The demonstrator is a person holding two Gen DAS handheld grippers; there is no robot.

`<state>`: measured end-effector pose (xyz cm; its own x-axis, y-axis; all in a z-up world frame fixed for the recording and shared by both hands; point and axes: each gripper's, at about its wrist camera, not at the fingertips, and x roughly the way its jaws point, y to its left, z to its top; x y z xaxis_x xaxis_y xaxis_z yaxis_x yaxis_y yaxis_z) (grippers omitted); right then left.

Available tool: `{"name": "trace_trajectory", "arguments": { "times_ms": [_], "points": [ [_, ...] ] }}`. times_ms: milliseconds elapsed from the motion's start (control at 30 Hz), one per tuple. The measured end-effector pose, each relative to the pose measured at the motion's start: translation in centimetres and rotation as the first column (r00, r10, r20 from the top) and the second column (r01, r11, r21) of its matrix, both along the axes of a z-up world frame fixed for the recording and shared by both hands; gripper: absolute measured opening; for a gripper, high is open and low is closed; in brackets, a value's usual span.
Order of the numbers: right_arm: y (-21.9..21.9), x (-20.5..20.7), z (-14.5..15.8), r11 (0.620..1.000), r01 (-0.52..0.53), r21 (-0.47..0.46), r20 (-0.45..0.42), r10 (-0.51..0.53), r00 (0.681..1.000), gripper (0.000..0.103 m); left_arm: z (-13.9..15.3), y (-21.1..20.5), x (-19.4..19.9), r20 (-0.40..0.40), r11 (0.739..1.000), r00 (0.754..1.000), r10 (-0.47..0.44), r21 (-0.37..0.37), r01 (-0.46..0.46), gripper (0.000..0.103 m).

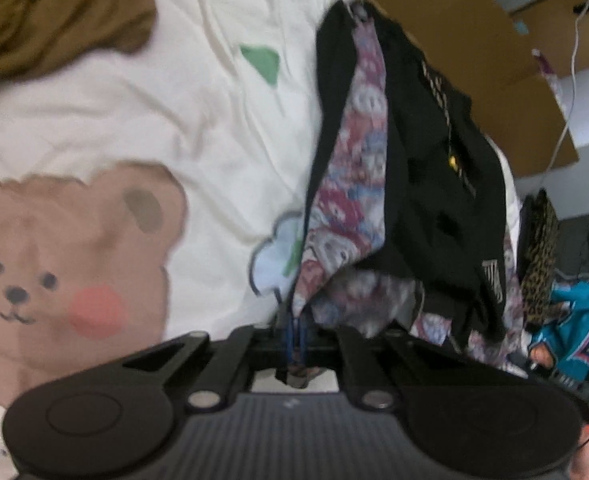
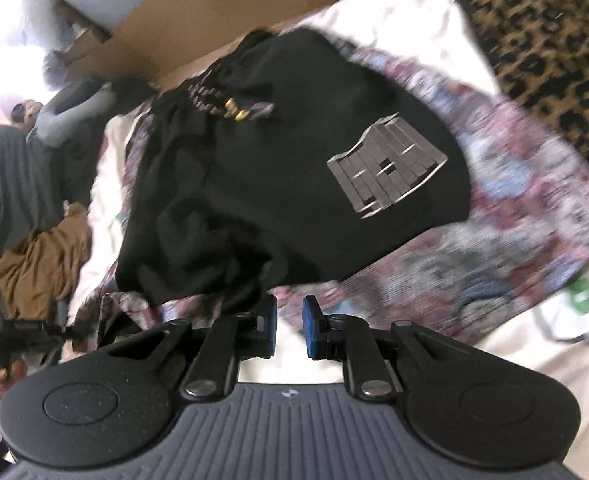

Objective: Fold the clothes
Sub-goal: 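Fold the black garment over with the right tool while the left tool closes empty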

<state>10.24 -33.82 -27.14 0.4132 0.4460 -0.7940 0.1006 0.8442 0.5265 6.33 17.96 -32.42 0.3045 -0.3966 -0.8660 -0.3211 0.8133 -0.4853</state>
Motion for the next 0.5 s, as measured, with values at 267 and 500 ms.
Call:
{"name": "trace_trajectory", "arguments": {
  "times_ms": [267,500],
  "points": [
    [4.5,1.0,-2.2,0.998,-0.052,0.039,-0.056,0.054,0.997,0.032,1.8,3.5,-1.1,0.028,0.998,0.998,0.055,0.01,-0.055,0.003],
    [7.5,1.4,-5.5,0.996,-0.075,0.047,-0.143,0.081,0.986,0.037,0.5,4.0,0.6,0.012,0.997,0.997,0.075,-0.003,-0.075,0.003]
  ]
}}
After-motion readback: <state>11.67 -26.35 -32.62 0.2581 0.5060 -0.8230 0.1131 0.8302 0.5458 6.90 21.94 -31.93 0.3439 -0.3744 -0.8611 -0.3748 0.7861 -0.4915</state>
